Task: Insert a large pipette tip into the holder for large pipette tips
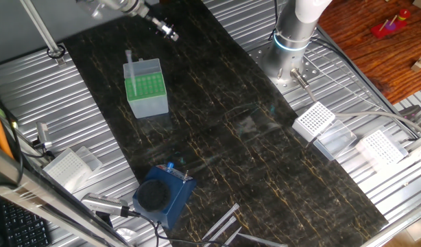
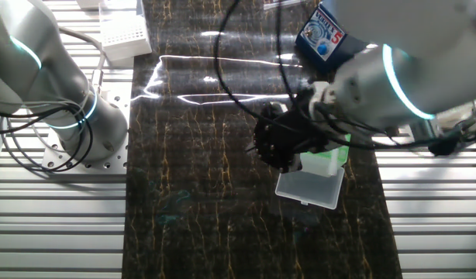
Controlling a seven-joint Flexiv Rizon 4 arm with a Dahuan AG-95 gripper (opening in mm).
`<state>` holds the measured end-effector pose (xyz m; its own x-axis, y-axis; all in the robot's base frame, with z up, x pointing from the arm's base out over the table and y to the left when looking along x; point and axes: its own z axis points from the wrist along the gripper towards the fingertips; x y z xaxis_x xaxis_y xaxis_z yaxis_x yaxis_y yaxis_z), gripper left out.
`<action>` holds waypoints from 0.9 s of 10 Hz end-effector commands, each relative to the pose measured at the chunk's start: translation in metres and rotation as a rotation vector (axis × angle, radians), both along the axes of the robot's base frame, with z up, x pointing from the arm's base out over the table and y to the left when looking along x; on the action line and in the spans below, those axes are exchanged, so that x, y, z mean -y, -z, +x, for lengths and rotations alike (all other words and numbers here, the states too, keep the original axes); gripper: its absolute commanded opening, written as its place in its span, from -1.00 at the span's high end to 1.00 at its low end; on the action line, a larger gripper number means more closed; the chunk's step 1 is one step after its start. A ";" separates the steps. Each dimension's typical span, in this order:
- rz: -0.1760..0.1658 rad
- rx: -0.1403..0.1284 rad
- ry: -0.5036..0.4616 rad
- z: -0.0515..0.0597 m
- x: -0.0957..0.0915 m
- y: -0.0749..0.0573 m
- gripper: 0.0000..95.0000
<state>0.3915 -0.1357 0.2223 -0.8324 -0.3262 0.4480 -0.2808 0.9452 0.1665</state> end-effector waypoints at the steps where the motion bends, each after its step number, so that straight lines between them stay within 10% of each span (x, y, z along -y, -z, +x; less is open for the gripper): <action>1: 0.010 0.132 -0.054 0.004 0.011 0.004 1.00; 3: 0.014 0.194 -0.075 0.011 0.018 0.009 1.00; 9: -0.015 0.262 -0.137 0.016 0.045 0.033 1.00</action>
<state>0.4057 -0.1799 0.1900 -0.8703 -0.4381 0.2249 -0.4375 0.8975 0.0553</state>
